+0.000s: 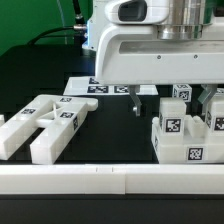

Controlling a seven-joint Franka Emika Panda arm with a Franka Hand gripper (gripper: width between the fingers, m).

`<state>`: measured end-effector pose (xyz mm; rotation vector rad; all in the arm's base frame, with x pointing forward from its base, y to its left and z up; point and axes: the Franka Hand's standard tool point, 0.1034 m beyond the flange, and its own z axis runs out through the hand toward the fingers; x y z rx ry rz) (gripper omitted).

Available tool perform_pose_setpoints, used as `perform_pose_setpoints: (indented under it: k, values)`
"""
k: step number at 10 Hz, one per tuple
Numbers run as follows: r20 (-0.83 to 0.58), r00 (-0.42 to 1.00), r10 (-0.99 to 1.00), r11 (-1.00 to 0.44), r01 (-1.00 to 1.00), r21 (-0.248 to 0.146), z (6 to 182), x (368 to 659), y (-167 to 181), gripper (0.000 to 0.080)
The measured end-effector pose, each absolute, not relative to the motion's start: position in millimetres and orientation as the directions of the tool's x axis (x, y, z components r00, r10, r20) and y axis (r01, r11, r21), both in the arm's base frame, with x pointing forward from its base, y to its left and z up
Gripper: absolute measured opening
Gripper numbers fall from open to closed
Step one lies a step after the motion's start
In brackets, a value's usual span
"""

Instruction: Assemble chair

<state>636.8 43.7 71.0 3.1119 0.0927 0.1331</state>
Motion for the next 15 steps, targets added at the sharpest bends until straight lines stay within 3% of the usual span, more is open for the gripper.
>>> perform_pose_setpoints:
  k: [2, 3, 4, 5, 6, 10, 13, 15]
  values:
    - [0.085, 0.995, 0.057, -0.998, 0.055, 0.028, 71.1, 636.8, 43.5, 0.0625]
    - [0.085, 0.995, 0.055, -0.998, 0.053, 0.028, 71.1, 636.8, 43.5, 0.0425]
    - [0.085, 0.996, 0.034, -0.999, 0.032, 0.026, 71.0, 636.8, 43.6, 0.0425]
    - [0.085, 0.996, 0.034, -0.999, 0.032, 0.026, 71.0, 636.8, 43.3, 0.0289]
    - [0.085, 0.996, 0.03, -0.999, 0.028, 0.025, 71.0, 636.8, 43.3, 0.0289]
    - [0.081, 0.909, -0.41, -0.912, -0.41, -0.016, 70.6, 635.6, 47.4, 0.0289]
    - [0.068, 0.74, -0.669, -0.743, -0.668, -0.041, 68.9, 633.5, 48.2, 0.0291]
    - [0.037, 0.521, -0.853, -0.522, -0.85, -0.071, 69.1, 633.8, 47.3, 0.0291]
